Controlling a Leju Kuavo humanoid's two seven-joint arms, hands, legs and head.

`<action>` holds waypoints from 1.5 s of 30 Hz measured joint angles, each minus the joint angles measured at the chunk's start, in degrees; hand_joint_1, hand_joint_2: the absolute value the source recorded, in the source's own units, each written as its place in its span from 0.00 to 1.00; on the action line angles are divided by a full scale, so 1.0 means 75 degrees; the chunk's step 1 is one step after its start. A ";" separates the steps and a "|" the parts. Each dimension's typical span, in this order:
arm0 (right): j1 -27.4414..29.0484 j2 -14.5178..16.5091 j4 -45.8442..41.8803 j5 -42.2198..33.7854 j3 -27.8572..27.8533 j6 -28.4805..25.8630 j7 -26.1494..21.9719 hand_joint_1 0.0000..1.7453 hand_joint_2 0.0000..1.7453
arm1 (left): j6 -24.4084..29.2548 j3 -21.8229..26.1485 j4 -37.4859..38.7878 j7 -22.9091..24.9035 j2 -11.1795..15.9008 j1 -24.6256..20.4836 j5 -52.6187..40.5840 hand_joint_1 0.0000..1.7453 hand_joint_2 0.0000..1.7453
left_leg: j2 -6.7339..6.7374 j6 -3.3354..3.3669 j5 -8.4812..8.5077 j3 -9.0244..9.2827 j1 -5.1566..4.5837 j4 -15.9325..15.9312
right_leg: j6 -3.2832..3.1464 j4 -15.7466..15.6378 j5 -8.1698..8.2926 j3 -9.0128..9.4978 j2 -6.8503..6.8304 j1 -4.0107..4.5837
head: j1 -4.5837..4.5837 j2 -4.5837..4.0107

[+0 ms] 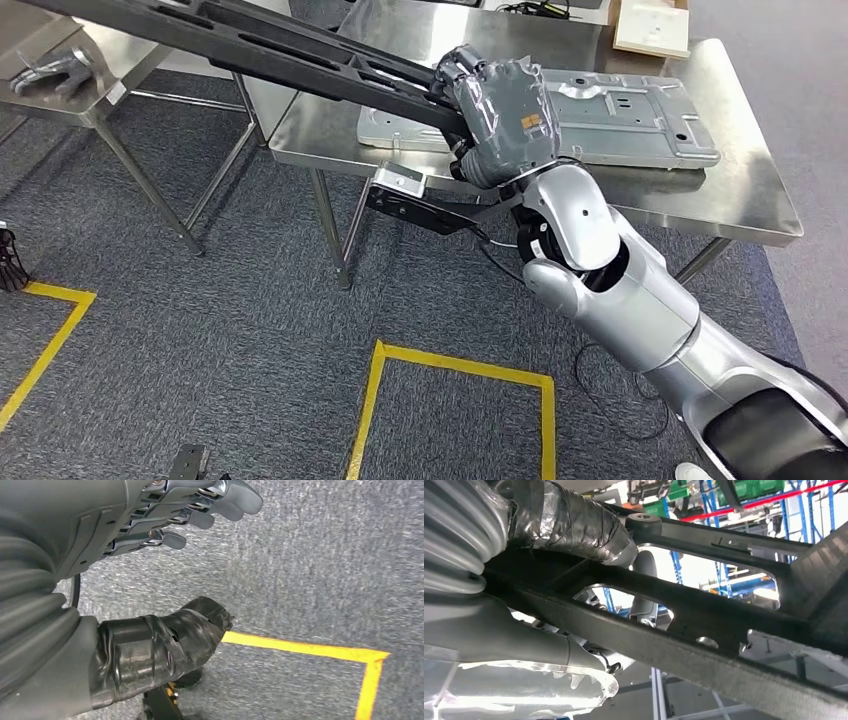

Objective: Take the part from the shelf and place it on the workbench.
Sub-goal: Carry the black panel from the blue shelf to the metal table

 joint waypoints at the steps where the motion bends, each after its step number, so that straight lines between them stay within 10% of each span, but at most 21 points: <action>1: -0.0003 -0.0013 0.0000 0.0001 0.0000 0.0000 0.0003 1.00 1.00 | -0.0003 -0.0002 0.0000 -0.0001 -0.0015 -0.0003 0.0003 0.00 1.00 | -0.0016 -0.0007 -0.0061 0.0076 -0.0011 0.0001 | -0.0083 -0.0566 0.0436 0.0150 0.0009 0.0056 | 0.0000 0.0000; 3: -0.0018 -0.0031 -0.0001 0.0001 -0.0001 -0.0001 0.0005 1.00 1.00 | -0.0009 -0.0007 0.0000 -0.0008 -0.0048 -0.0009 0.0010 0.00 1.00 | -0.0049 -0.0056 -0.0168 0.0167 -0.0024 -0.0019 | -0.0199 -0.1329 0.0965 0.0394 0.0032 0.0143 | 0.0002 0.0000; 7: -0.0030 -0.0040 -0.0004 0.0008 -0.0017 -0.0004 0.0037 1.00 1.00 | -0.0012 -0.0011 0.0000 -0.0028 -0.0063 -0.0013 0.0029 0.00 1.00 | -0.0044 -0.0200 -0.0286 0.0255 -0.0038 0.0093 | -0.0280 -0.1565 0.1005 0.0646 0.0030 0.0100 | 0.0018 0.0000; 12: 0.0001 -0.0067 -0.0003 0.0026 -0.0044 -0.0002 0.0106 1.00 1.00 | -0.0006 -0.0014 0.0001 -0.0039 -0.0059 -0.0024 0.0048 0.00 1.00 | 0.0020 -0.0345 -0.0985 -0.0827 0.0002 0.1884 | -0.0376 -0.1586 0.0828 0.0891 0.0032 0.0066 | -0.0010 0.0000; 14: 0.0049 -0.0082 -0.0002 0.0000 -0.0045 -0.0002 0.0129 1.00 1.00 | 0.0001 -0.0015 0.0001 -0.0040 -0.0059 -0.0002 0.0057 0.00 1.00 | 0.0033 -0.0390 -0.0722 -0.1010 0.0023 0.1779 | -0.0357 -0.1556 0.0716 0.1000 0.0045 0.0051 | -0.0012 0.0000; 17: 0.0069 -0.0100 0.0001 -0.0059 -0.0050 -0.0004 0.0140 1.00 1.00 | 0.0011 -0.0023 0.0001 -0.0042 -0.0058 -0.0002 0.0062 0.00 1.00 | 0.0070 -0.0398 0.0222 -0.0700 0.0029 0.0432 | -0.0266 -0.1450 0.0508 0.1148 0.0049 0.0029 | -0.0009 0.0000; 22: 0.0076 -0.0116 -0.0001 -0.0202 -0.0063 -0.0015 0.0149 1.00 1.00 | 0.0017 -0.0068 0.0002 -0.0046 -0.0058 0.0008 0.0070 0.00 1.00 | 0.0070 -0.0151 0.0353 -0.0494 0.0020 0.0050 | -0.0059 -0.1329 0.0289 0.1154 0.0048 0.0044 | -0.0003 0.0000; 28: 0.0102 -0.0168 -0.0003 -0.0323 -0.0111 -0.0020 0.0176 1.00 1.00 | 0.0020 -0.0090 0.0003 -0.0066 -0.0056 -0.0018 0.0082 0.00 1.00 | 0.0065 -0.0024 0.0168 -0.0228 0.0052 0.0013 | 0.0111 0.0773 -0.0315 -0.0124 0.0036 -0.0065 | 0.0037 0.0000; 33: 0.0115 -0.0221 -0.0002 -0.0323 -0.0112 -0.0022 0.0205 1.00 1.00 | 0.0019 -0.0103 0.0002 -0.0065 -0.0058 -0.0022 0.0085 0.00 1.00 | 0.0020 -0.0127 -0.0110 0.0088 0.0033 0.0016 | 0.0016 -0.1050 0.0938 0.0463 0.0042 -0.0043 | 0.0037 0.0000; 38: 0.0076 -0.0237 -0.0004 -0.0325 -0.0117 -0.0022 0.0219 1.00 1.00 | 0.0017 -0.0122 0.0000 -0.0068 -0.0055 -0.0049 0.0095 0.00 1.00 | 0.0035 -0.0334 -0.0275 0.0128 0.0041 0.0058 | -0.0173 -0.1410 0.0853 0.0695 0.0064 -0.0022 | 0.0021 0.0000; 42: 0.0078 -0.0250 -0.0001 -0.0323 -0.0119 0.0019 0.0246 1.00 1.00 | 0.0017 -0.0128 0.0001 -0.0067 -0.0053 -0.0047 0.0128 0.00 1.00 | 0.0062 -0.0403 -0.0855 -0.0813 0.0052 0.1693 | -0.0312 -0.1468 0.0751 0.0857 0.0060 -0.0016 | -0.0012 0.0000; 45: 0.0108 -0.0261 0.0038 -0.0314 -0.0119 0.0090 0.0272 1.00 1.00 | 0.0017 -0.0130 0.0003 -0.0066 -0.0053 -0.0019 0.0150 0.00 1.00 | 0.0063 -0.0376 -0.0429 -0.1149 0.0048 0.1788 | -0.0330 -0.1447 0.0631 0.0985 0.0072 0.0026 | -0.0013 0.0000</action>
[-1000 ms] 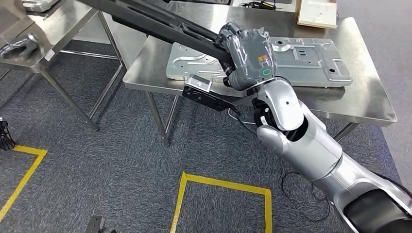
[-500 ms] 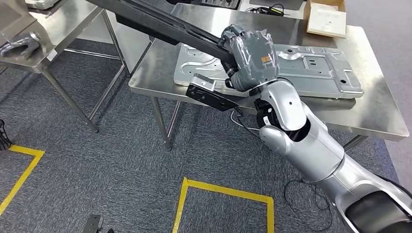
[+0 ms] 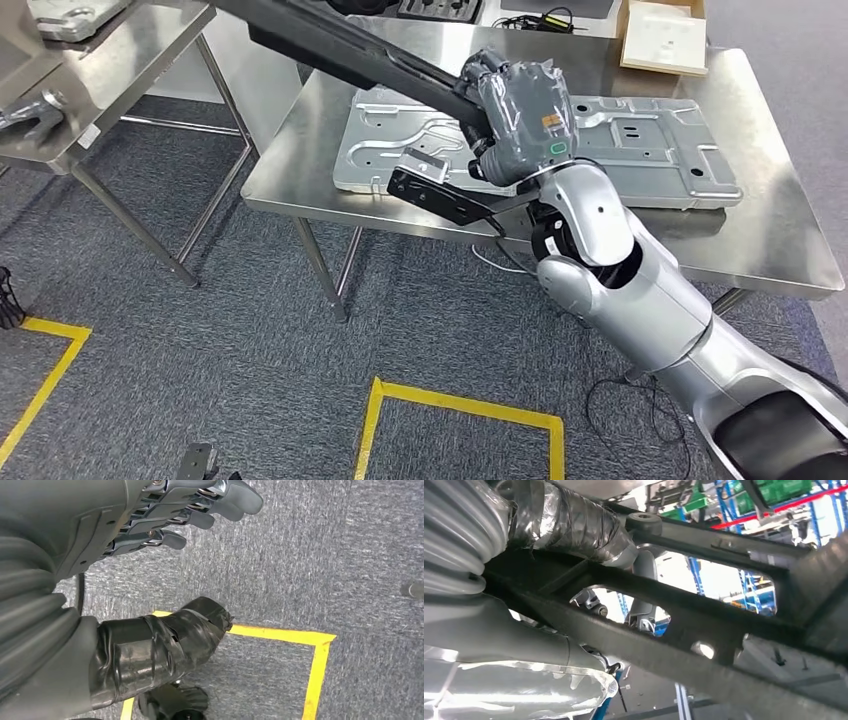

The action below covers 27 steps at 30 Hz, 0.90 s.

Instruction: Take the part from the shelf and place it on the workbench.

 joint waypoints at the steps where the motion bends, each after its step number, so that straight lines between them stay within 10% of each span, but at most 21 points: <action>1: 0.0003 -0.0007 0.0023 0.0007 0.0000 0.0016 0.0010 1.00 1.00 | 0.0000 0.0000 -0.0001 0.0000 0.0001 0.0001 0.0003 0.00 1.00 | 0.0000 0.0037 0.0354 0.0155 -0.0009 -0.0484 | 0.0007 0.0008 -0.0047 0.0058 0.0003 0.0011 | 0.0001 0.0000; 4: -0.0013 -0.0055 0.0095 0.0027 0.0000 0.0037 0.0023 1.00 1.00 | 0.0002 -0.0002 -0.0002 0.0001 0.0014 -0.0010 0.0019 0.00 1.00 | 0.0006 0.0177 0.0861 0.0644 -0.0083 -0.1691 | 0.0077 0.0032 -0.0157 0.0138 0.0009 0.0036 | 0.0010 0.0000; 9: -0.0042 -0.0161 0.0216 0.0034 -0.0008 0.0089 0.0025 1.00 1.00 | 0.0013 -0.0006 0.0000 -0.0001 0.0011 -0.0006 0.0040 0.00 1.00 | 0.0008 0.0294 0.0819 0.0855 -0.0051 -0.1960 | 0.0280 0.0230 -0.0341 0.0074 0.0001 0.0029 | 0.0032 0.0000; 13: -0.0019 -0.0261 0.0315 0.0012 -0.0012 0.0184 0.0048 1.00 1.00 | 0.0015 -0.0009 0.0000 0.0000 0.0009 -0.0019 0.0049 0.00 1.00 | 0.0011 0.0359 0.0717 0.1020 -0.0006 -0.2009 | 0.0446 0.1913 -0.0837 -0.0925 -0.0005 -0.0100 | 0.0076 0.0000; 15: 0.0038 -0.0331 0.0405 -0.0068 -0.0012 0.0265 0.0108 1.00 1.00 | 0.0014 -0.0009 -0.0001 0.0000 0.0007 -0.0012 0.0054 0.00 1.00 | 0.0005 0.0334 0.0611 0.1120 0.0024 -0.1978 | 0.0520 0.1862 -0.0502 -0.1067 -0.0008 -0.0177 | 0.0075 0.0000; 17: 0.0079 -0.0432 0.0531 -0.0151 -0.0025 0.0297 0.0191 1.00 1.00 | 0.0014 -0.0009 -0.0002 0.0000 0.0004 -0.0009 0.0061 0.00 1.00 | -0.0023 0.0275 0.0478 0.1231 0.0059 -0.1926 | 0.0568 0.0954 0.0097 -0.0731 -0.0021 -0.0236 | 0.0080 0.0000; 19: 0.0118 -0.0537 0.0664 -0.0166 -0.0060 0.0288 0.0271 1.00 1.00 | 0.0015 -0.0009 -0.0001 -0.0001 0.0005 -0.0012 0.0066 0.00 1.00 | -0.0065 0.0174 0.0374 0.1265 0.0053 -0.1878 | 0.0541 0.0219 0.0315 -0.0411 -0.0024 -0.0227 | 0.0083 0.0000; 24: 0.0229 -0.0794 0.0971 -0.0101 -0.0124 0.0370 0.0508 1.00 1.00 | 0.0013 -0.0012 -0.0001 0.0001 0.0011 -0.0007 0.0068 0.00 1.00 | -0.0028 -0.0032 0.0195 0.1215 0.0057 -0.1728 | 0.0308 0.0011 0.0177 -0.0247 -0.0009 -0.0214 | 0.0057 0.0000; 27: 0.0271 -0.0903 0.1225 -0.0165 -0.0184 0.0500 0.0640 1.00 1.00 | 0.0009 -0.0017 -0.0001 0.0010 0.0015 -0.0024 0.0066 0.00 1.00 | 0.0008 -0.0054 -0.0216 0.0492 0.0062 -0.0437 | 0.0186 -0.0017 0.0090 -0.0124 -0.0006 -0.0198 | 0.0032 0.0000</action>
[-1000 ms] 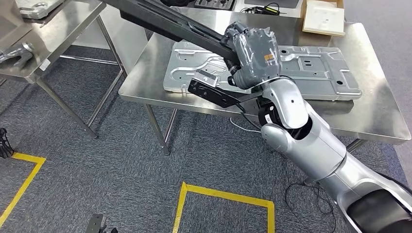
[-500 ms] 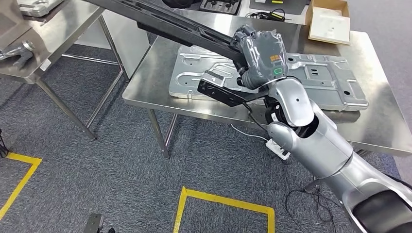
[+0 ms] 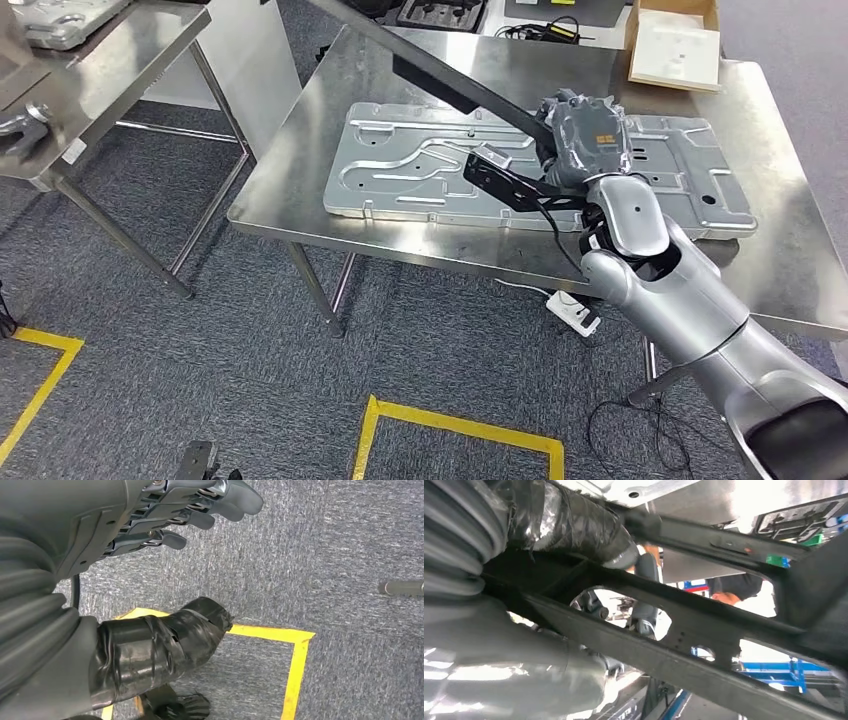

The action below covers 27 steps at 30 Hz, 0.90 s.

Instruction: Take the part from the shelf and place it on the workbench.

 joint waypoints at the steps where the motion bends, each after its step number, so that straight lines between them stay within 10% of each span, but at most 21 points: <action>1: 0.0036 -0.0040 0.0109 -0.0055 -0.0017 0.0028 0.0006 1.00 1.00 | -0.0001 -0.0003 0.0000 0.0010 0.0000 0.0003 -0.0001 0.00 1.00 | 0.0000 0.0002 -0.0043 -0.0322 -0.0001 0.0440 | -0.0018 0.0002 -0.0037 0.0042 0.0005 0.0017 | 0.0000 0.0000; 3: 0.0143 -0.0134 0.0380 -0.0179 -0.0050 0.0065 0.0005 1.00 1.00 | -0.0001 -0.0023 0.0001 0.0034 0.0000 0.0019 -0.0001 0.00 1.00 | 0.0000 0.0026 0.0280 -0.0648 -0.0005 0.0590 | -0.0022 0.0010 -0.0137 0.0165 0.0017 0.0048 | 0.0000 0.0000; 7: 0.0303 -0.0338 0.0874 -0.0248 -0.0086 0.0106 -0.0020 1.00 1.00 | -0.0001 -0.0066 0.0001 0.0060 0.0000 0.0014 -0.0001 0.00 1.00 | 0.0002 0.0147 0.1308 -0.0185 -0.0073 -0.1058 | 0.0068 0.0053 -0.0372 0.0390 0.0016 0.0083 | 0.0007 0.0000; 13: 0.0460 -0.0678 0.1535 -0.0230 -0.0193 0.0141 -0.0033 1.00 1.00 | -0.0004 -0.0130 -0.0002 0.0098 -0.0004 -0.0027 -0.0005 0.00 1.00 | 0.0016 0.0380 0.1155 0.0123 -0.0082 -0.1457 | 0.0318 0.0370 -0.0632 0.0273 0.0006 0.0063 | 0.0026 0.0000; 16: 0.0543 -0.0801 0.1826 -0.0246 -0.0253 0.0137 -0.0043 1.00 1.00 | -0.0004 -0.0166 -0.0002 0.0105 -0.0006 -0.0055 -0.0007 0.00 1.00 | 0.0005 0.0473 0.1056 0.0235 -0.0090 -0.1466 | 0.0382 0.1734 -0.1053 -0.0556 0.0001 0.0051 | 0.0041 0.0000; 18: 0.0629 -0.0833 0.1944 -0.0246 -0.0259 0.0138 -0.0042 1.00 1.00 | -0.0004 -0.0178 -0.0002 0.0106 -0.0007 -0.0047 -0.0007 0.00 1.00 | 0.0000 0.0469 0.0953 0.0343 -0.0090 -0.1452 | 0.0401 0.2132 -0.0935 -0.0971 0.0000 0.0030 | 0.0041 0.0000; 22: 0.0689 -0.0895 0.2132 -0.0253 -0.0276 0.0139 -0.0036 1.00 1.00 | -0.0004 -0.0184 -0.0001 0.0112 -0.0012 -0.0067 -0.0007 0.00 1.00 | -0.0008 0.0356 0.0660 0.0569 -0.0102 -0.1338 | 0.0369 0.0517 0.0198 -0.0481 -0.0023 -0.0002 | 0.0042 0.0000; 27: 0.0790 -0.1000 0.2342 -0.0389 -0.0328 0.0127 0.0004 1.00 1.00 | -0.0002 -0.0190 -0.0002 0.0117 -0.0023 -0.0095 -0.0008 0.00 1.00 | -0.0006 0.0158 0.0462 0.0590 -0.0108 -0.1279 | 0.0139 0.0121 0.0078 -0.0248 -0.0011 0.0021 | 0.0023 0.0000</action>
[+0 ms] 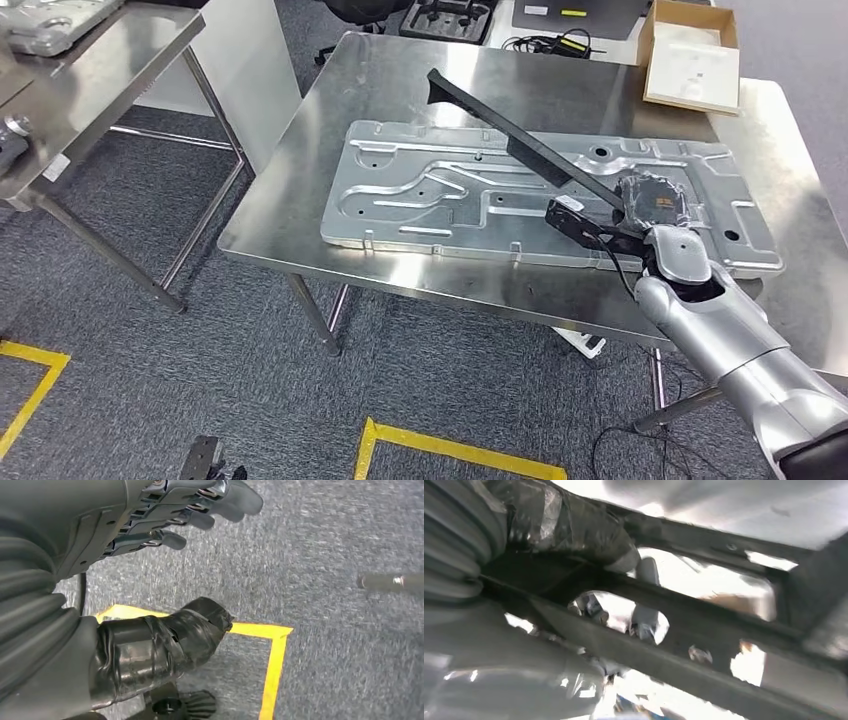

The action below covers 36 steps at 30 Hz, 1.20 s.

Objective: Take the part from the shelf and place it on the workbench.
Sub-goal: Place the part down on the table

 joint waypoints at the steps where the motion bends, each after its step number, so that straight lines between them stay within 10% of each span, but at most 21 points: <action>1: 0.0027 -0.0029 0.0050 -0.0023 -0.0028 -0.0010 -0.0007 1.00 1.00 | 0.0001 -0.0001 0.0000 0.0000 -0.0001 -0.0006 -0.0001 0.00 1.00 | 0.0004 -0.0028 -0.0119 -0.0096 0.0007 0.0220 | -0.0046 -0.0020 -0.0024 0.0042 -0.0001 -0.0013 | -0.0012 0.0000; 5: 0.0114 -0.0087 0.0238 -0.0114 -0.0144 -0.0103 -0.0045 1.00 1.00 | 0.0007 -0.0002 0.0001 0.0004 -0.0001 0.0009 0.0000 0.00 1.00 | 0.0009 -0.0066 -0.0591 -0.1092 0.0014 0.1920 | -0.0164 -0.0029 -0.0151 0.0204 0.0005 0.0027 | -0.0044 0.0000; 8: 0.0237 -0.0103 0.0411 -0.0138 -0.0204 -0.0131 -0.0082 1.00 1.00 | 0.0027 -0.0010 0.0002 0.0012 0.0000 0.0020 0.0019 0.00 1.00 | 0.0008 -0.0005 0.0172 -0.1096 0.0001 0.1374 | -0.0172 -0.0027 -0.0296 0.0415 0.0021 0.0068 | -0.0042 0.0000; 11: 0.0317 -0.0137 0.0538 -0.0160 -0.0322 -0.0136 -0.0139 0.25 0.25 | 0.0022 -0.0015 0.0003 0.0004 0.0006 0.0000 0.0119 0.00 1.00 | 0.0004 0.0119 0.0706 -0.0641 -0.0061 0.0192 | -0.0121 -0.0021 -0.0402 0.0508 0.0029 0.0097 | -0.0039 0.0000; 12: 0.0342 -0.0153 0.0579 -0.0161 -0.0363 -0.0138 -0.0153 0.00 0.00 | -0.0021 -0.0015 0.0002 -0.0025 0.0007 -0.0008 0.0151 0.00 0.75 | 0.0003 0.0143 0.0674 -0.0578 -0.0082 0.0056 | -0.0090 -0.0026 -0.0413 0.0500 0.0032 0.0098 | -0.0038 0.0000; 15: 0.0443 -0.0226 0.0683 -0.0115 -0.0468 -0.0131 -0.0171 0.00 0.00 | -0.0154 -0.0017 0.0000 -0.0141 0.0008 -0.0029 0.0169 0.00 0.00 | 0.0004 0.0214 0.0637 -0.0458 -0.0063 -0.0142 | 0.0036 -0.0021 -0.0473 0.0502 0.0024 0.0105 | -0.0037 0.0000; 21: 0.0620 -0.0292 0.1041 -0.0145 -0.0689 -0.0166 -0.0120 0.00 0.00 | 0.0017 -0.0082 0.0000 -0.0017 0.0005 -0.0148 0.0077 0.00 0.00 | 0.0000 0.0328 0.0576 -0.0266 -0.0023 -0.0242 | 0.0240 0.1787 -0.1088 -0.0497 0.0007 0.0007 | -0.0015 0.0000; 25: 0.0640 -0.0294 0.1065 -0.0364 -0.0894 -0.0455 -0.0127 0.00 0.00 | 0.0444 -0.0111 0.0000 0.0226 0.0004 -0.0134 0.0176 0.00 0.00 | -0.0007 0.0227 0.0449 -0.0254 -0.0014 -0.0078 | 0.0272 0.0477 -0.0240 0.0004 -0.0003 -0.0073 | -0.0012 0.0000; 30: 0.0486 -0.0085 0.0592 -0.0425 -0.1044 -0.0828 -0.0427 0.00 0.00 | 0.1304 -0.0111 0.0001 0.0632 -0.0004 -0.0133 0.0188 0.00 0.00 | -0.0021 0.0036 0.0408 -0.0407 -0.0045 0.0055 | 0.0078 0.0137 -0.0133 0.0099 0.0016 -0.0036 | -0.0029 0.0000; 36: 0.0056 0.0514 -0.0466 -0.0068 -0.1008 -0.0893 -0.0477 0.00 0.00 | 0.1552 -0.0111 0.0002 0.0790 -0.0028 -0.0132 0.0200 0.00 0.00 | -0.0003 -0.0103 -0.0772 -0.1124 -0.0013 0.2023 | -0.0168 0.0098 0.0009 -0.0020 -0.0038 0.0023 | -0.0074 0.0000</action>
